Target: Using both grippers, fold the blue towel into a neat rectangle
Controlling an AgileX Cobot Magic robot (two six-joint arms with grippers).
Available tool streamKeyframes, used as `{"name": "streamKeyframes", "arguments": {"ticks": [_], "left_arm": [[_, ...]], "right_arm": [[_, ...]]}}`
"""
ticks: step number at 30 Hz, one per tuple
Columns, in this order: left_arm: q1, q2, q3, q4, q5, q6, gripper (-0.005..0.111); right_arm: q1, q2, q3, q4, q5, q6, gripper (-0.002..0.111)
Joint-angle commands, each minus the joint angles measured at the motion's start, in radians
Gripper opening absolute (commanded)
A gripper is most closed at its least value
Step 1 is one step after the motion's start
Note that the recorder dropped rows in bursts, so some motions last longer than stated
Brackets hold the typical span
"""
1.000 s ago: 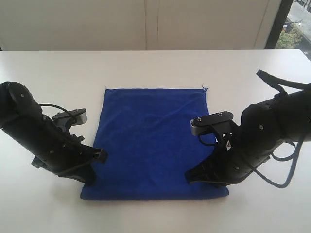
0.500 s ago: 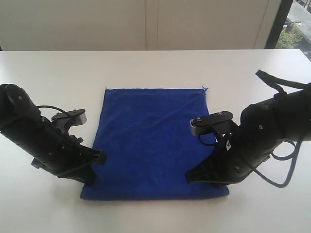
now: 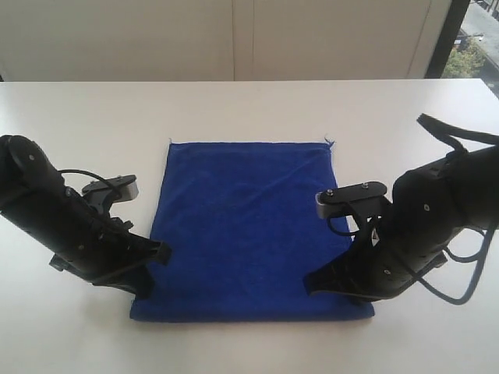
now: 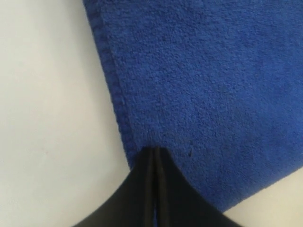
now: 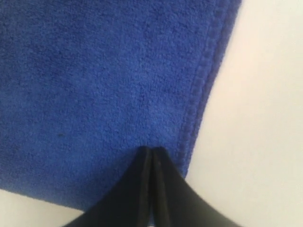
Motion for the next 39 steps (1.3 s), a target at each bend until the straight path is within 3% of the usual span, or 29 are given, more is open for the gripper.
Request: {"name": "streamKeyframes", "arguments": {"ticks": [1,13,21,25,28,36,39], "left_arm": [[-0.007,0.020,0.024,0.030,-0.013,0.004,0.000],[-0.007,-0.096,0.022,0.030,-0.013,0.007,0.000],[-0.003,-0.282,0.022,0.074,0.058,0.023,0.000],[-0.003,-0.362,-0.001,0.215,0.262,0.198,0.000],[-0.003,-0.387,-0.014,0.213,0.384,0.443,0.000],[-0.007,-0.360,-0.012,0.134,0.369,0.871,0.000],[-0.007,-0.338,-0.010,0.128,0.349,0.969,0.000]], "right_arm": [[-0.003,-0.011,0.007,-0.014,-0.016,0.008,0.000],[-0.003,-0.036,0.007,-0.011,-0.084,0.036,0.000],[-0.003,-0.238,0.002,-0.028,0.005,0.019,0.000],[-0.003,-0.350,0.002,-0.051,0.180,-0.233,0.000],[-0.003,-0.387,0.006,-0.044,0.251,-0.496,0.000],[-0.003,-0.343,0.006,0.096,0.261,-0.961,0.001],[-0.002,-0.305,0.006,0.169,0.251,-1.114,0.009]]}}
